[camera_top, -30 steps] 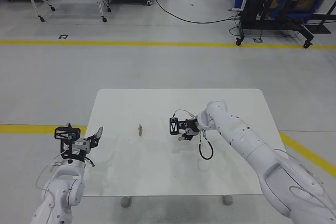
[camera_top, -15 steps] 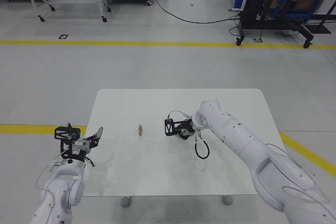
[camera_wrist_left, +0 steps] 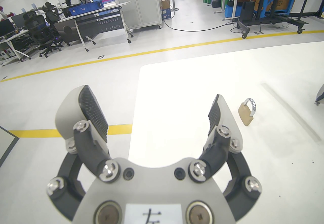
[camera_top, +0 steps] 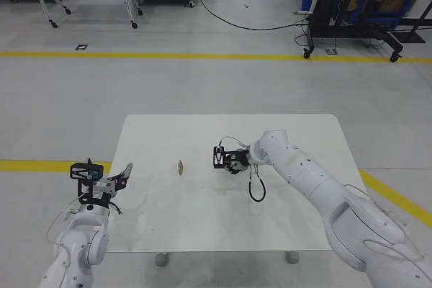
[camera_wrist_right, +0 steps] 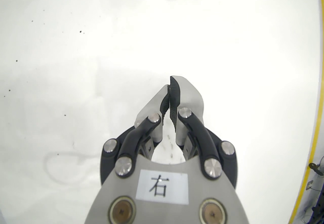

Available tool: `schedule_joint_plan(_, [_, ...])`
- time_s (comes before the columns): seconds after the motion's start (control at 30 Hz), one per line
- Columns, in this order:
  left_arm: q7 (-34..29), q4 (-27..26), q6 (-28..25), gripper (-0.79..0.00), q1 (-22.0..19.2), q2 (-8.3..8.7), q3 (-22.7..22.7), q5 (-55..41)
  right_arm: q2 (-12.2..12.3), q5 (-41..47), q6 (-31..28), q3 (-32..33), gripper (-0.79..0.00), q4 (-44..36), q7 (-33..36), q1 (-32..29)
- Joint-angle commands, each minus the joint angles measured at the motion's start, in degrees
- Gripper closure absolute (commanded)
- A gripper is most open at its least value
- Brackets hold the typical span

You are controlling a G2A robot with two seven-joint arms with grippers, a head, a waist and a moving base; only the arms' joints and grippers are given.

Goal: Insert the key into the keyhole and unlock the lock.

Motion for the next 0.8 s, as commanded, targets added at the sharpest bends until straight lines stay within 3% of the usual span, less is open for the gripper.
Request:
schedule_joint_plan(0.0, [0.00, 0.00, 0.00, -0.785, 0.00, 0.00, 0.00, 0.00, 0.86, -1.29, 2.48, 0.68, 0.000, 0.01, -6.10, -1.10])
schedule_joint_plan(0.23, [0.00, 0.00, 0.00, -0.785, 0.00, 0.00, 0.00, 0.00, 3.33, -2.50, 8.61, 3.51, 0.000, 0.61, -18.40, -4.62])
schedule_joint_plan(0.77, [-0.04, -0.20, -0.29, -0.785, -0.10, -0.04, 0.25, -0.43, 3.33, -2.50, 8.61, 3.51, 0.000, 0.61, -18.40, -4.62])
